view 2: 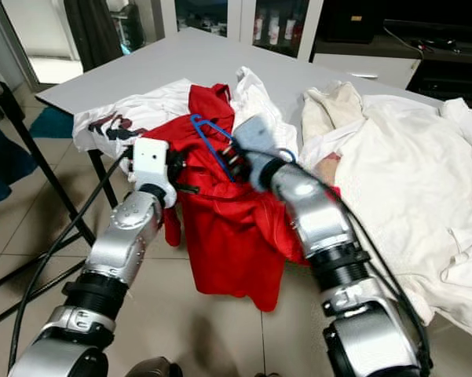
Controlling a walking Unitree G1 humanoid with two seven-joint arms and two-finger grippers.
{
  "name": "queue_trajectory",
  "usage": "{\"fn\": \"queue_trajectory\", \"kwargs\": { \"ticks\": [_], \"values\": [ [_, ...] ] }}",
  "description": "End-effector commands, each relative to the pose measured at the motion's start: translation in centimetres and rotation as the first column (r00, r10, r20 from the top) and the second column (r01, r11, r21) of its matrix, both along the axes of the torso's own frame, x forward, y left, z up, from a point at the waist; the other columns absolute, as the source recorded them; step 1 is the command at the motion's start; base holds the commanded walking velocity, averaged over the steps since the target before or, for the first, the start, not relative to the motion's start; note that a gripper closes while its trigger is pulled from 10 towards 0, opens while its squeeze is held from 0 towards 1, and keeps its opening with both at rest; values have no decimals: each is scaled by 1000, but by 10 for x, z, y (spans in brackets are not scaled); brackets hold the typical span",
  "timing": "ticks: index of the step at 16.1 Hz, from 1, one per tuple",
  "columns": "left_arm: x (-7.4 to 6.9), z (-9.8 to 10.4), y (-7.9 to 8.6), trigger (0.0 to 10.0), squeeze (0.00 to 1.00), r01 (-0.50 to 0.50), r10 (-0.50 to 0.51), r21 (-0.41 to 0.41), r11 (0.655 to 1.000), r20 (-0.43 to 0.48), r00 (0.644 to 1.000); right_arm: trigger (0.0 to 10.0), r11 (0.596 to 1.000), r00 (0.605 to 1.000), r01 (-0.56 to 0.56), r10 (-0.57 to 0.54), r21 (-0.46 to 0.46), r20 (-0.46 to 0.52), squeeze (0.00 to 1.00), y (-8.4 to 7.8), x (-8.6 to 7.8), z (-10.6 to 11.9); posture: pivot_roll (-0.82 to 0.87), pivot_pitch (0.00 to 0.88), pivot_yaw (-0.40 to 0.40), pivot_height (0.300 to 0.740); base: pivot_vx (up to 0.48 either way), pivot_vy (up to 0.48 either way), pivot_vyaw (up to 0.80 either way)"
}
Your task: Hang hanger
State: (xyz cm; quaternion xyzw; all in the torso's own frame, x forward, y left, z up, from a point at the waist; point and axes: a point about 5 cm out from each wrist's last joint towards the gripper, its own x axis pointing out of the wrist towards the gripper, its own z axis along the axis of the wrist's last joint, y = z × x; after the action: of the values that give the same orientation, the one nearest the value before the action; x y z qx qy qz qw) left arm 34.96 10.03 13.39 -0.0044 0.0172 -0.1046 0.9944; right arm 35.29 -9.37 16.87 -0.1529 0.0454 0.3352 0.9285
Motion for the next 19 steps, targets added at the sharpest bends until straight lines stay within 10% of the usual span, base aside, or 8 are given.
{"fn": "queue_trajectory", "kwargs": {
  "ticks": [1, 2, 3, 14, 16, 17, 19],
  "values": [
    [-1, -2, 6, 10000, 0, -24, 24, -9, 1000, -8, 1000, 10000, 1000, 1000, -3, 3, -27, 17, 200, 1, -1, -2, 116, 0, -10, 740, 0, 0, 0],
    [0, -3, 9, 10000, 0, -31, 30, -9, 999, -10, 999, 10000, 999, 1000, -2, 3, -44, 18, 478, 3, -2, -7, 115, 0, -8, 740, 0, 0, 0],
    [0, -3, 10, 10000, 0, -33, 33, -8, 999, -11, 999, 10000, 998, 1000, 3, -1, -57, 21, 541, 4, -2, -9, 114, 0, -7, 740, 0, 0, 0],
    [2, 0, 6, 10000, 0, -20, 20, -3, 1000, -5, 1000, 10000, 986, 997, 66, -61, -151, 43, 486, 34, 4, -34, 119, 0, 2, 740, 0, 0, 0],
    [2, 1, 6, 10000, 0, -18, 18, -3, 1000, -4, 1000, 10000, 977, 993, 118, -112, -176, 46, 373, 30, 9, -40, 119, 0, 2, 740, 0, 0, 0],
    [1, 1, 6, 10000, 0, -16, 16, -3, 1000, -2, 1000, 10000, 972, 989, 148, -142, -181, 50, 0, 28, 11, -41, 121, 0, 2, 740, 0, 0, 0],
    [1, 1, 5, 10000, 0, -12, 12, -3, 1000, -1, 1000, 10000, 964, 982, 187, -180, -192, 53, 0, 25, 15, -43, 121, 0, 2, 740, 0, 0, 0]
  ]
}}
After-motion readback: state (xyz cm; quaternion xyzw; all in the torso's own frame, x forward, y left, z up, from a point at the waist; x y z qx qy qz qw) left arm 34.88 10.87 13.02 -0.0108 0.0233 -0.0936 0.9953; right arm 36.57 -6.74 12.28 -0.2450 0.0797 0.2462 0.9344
